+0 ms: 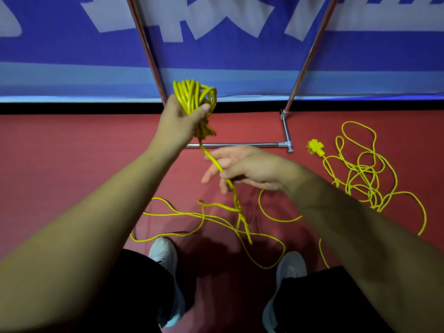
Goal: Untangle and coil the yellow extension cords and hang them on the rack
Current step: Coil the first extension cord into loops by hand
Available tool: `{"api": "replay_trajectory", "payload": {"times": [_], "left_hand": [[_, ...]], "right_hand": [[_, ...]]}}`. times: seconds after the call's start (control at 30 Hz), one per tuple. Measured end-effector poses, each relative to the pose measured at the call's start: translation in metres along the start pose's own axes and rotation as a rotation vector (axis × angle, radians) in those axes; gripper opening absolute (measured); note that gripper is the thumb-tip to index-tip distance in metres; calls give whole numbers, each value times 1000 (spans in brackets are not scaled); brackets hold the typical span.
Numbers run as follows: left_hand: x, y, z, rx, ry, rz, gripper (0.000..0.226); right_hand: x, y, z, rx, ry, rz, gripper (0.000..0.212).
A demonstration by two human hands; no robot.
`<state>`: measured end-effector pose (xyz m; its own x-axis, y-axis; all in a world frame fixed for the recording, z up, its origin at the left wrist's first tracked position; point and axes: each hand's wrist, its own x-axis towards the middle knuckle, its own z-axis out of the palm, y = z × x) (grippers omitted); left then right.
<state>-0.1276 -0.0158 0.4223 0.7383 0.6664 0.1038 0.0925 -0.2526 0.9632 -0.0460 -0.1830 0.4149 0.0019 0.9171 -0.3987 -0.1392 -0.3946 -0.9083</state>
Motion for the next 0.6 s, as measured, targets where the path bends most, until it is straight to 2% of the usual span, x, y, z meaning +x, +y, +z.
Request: {"api": "replay_trajectory", "payload": {"times": [0.1, 0.23, 0.33, 0.5, 0.6], "left_hand": [[-1, -8, 3, -2, -32, -35, 16], [-3, -6, 11, 43, -165, -29, 10], [-6, -1, 11, 130, -301, -13, 13], [-11, -5, 9, 225, -611, -106, 25], [-15, -6, 8, 184, -677, -199, 29]], "right_hand": [[-6, -15, -9, 29, 0, -24, 32], [-11, -16, -14, -71, 21, 23, 35], [-9, -9, -16, -175, 41, -18, 44], [-12, -18, -22, -228, 179, -151, 23], [-15, -24, -21, -190, 234, -215, 19]]}}
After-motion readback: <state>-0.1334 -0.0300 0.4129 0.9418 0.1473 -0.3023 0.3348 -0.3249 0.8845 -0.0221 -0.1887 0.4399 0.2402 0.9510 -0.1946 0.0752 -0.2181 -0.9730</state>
